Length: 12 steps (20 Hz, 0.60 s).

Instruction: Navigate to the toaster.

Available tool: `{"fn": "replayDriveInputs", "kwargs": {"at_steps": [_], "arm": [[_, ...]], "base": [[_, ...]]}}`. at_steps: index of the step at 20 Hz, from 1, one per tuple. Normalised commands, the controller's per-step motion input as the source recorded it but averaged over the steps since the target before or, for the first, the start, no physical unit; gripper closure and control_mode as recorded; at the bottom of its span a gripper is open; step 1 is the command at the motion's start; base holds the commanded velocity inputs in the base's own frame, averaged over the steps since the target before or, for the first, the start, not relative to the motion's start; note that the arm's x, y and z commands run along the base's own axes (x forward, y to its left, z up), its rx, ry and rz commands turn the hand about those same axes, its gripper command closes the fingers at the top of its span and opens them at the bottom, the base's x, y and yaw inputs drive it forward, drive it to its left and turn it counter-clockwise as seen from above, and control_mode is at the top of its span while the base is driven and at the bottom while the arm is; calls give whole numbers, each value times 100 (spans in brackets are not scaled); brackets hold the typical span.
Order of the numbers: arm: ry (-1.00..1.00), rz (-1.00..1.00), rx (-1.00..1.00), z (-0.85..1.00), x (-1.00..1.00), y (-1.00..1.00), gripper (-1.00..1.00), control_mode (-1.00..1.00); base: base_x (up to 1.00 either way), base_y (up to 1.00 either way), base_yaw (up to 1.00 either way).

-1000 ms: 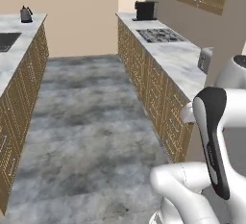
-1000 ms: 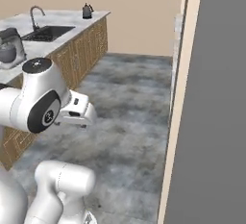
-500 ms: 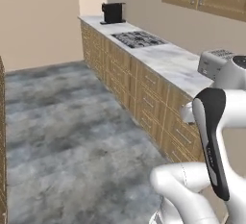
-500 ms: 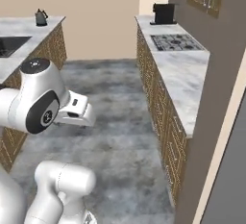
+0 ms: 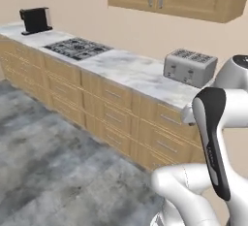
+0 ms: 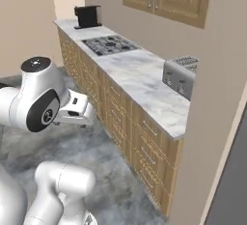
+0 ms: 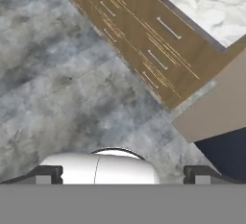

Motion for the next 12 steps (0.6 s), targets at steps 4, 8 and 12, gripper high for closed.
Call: {"fn": "replayDriveInputs", "kwargs": {"at_steps": [4,8,12], "arm": [[0,0,0,0,0,0,-100,100],[0,0,0,0,0,0,-100,100],[0,0,0,0,0,0,-100,100]], "base": [[57,75,-74],[63,79,-72],[62,82,-72]]}}
